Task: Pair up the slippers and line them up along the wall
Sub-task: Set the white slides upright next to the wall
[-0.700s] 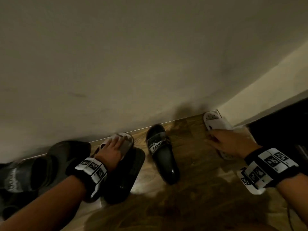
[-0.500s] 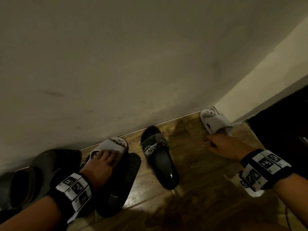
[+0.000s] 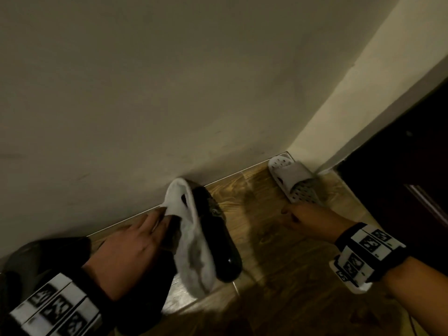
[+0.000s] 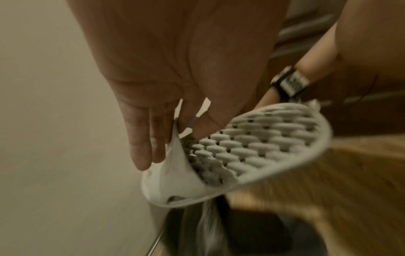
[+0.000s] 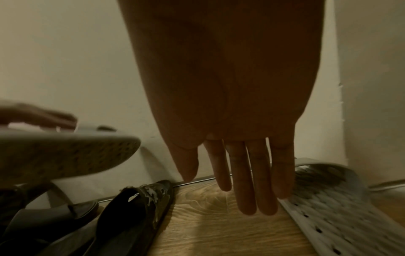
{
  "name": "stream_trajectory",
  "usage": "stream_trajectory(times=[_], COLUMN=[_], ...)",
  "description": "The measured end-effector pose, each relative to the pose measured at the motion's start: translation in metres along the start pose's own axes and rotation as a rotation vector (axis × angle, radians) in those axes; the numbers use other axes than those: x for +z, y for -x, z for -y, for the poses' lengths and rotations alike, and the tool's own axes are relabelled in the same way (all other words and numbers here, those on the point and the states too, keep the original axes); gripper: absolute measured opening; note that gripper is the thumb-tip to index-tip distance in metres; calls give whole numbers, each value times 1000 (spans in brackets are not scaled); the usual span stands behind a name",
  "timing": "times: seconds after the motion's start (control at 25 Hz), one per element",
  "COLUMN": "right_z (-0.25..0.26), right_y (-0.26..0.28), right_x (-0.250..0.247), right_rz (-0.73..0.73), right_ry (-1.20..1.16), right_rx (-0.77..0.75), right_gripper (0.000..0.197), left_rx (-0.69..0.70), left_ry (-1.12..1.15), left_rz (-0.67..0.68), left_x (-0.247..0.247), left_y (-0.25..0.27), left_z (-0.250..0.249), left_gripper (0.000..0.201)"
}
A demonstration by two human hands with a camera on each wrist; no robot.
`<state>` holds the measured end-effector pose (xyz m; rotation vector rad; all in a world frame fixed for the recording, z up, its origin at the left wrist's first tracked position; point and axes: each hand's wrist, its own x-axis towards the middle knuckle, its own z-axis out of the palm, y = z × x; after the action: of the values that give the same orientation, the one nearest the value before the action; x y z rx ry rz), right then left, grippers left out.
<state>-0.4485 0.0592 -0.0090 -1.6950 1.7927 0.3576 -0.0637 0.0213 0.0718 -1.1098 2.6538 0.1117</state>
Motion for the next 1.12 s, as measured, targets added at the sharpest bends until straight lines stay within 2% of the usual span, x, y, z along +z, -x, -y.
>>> stream_trajectory(times=[0.04,0.16,0.28,0.4,0.48,0.56,0.64,0.72,0.8,0.88,0.96,1.04,1.12], right_z=[-4,-15,-29,-44,-51,-54,-48,-39,-28,-18,-14,-16,-24], right_y=[3,11,22,32,36,38,35,21,4,-15,-26,-30,-28], right_x=[-1,-2,0,5,16,32,51,69,80,86,90,94,91], right_rz=[2,-14,-57,-52,-49,-14,-6,-6,66,161,250,266,298], right_ry=[-4,-30,-106,-120,-157,-238,-223,-94,38,171,254,340,380], right_rx=[1,-4,24,72,87,90,19,-99,-189,-252,-217,-139,-50], right_gripper=[42,36,31,33,33,32,35,44,56,65,72,87,102], left_rx=[7,32,18,27,84,127,106,128,191,161,115,76,39], left_ry=[10,118,98,149,174,181,228,233,145,116,153,126,106], left_rz=[-49,-16,18,208,313,335,320,324,340,366,368,349,432], left_x=[-9,-22,-4,28,50,68,80,84,82,83,81,92,95], left_y=[-12,-66,-133,-184,-196,-193,-177,-163,-150,-136,-117,-93,-76], left_z=[-13,-54,-96,-129,-144,-154,-151,-143,-133,-124,-122,-130,-142], left_gripper=[52,51,39,51,55,52,47,42,40,45,51,47,38])
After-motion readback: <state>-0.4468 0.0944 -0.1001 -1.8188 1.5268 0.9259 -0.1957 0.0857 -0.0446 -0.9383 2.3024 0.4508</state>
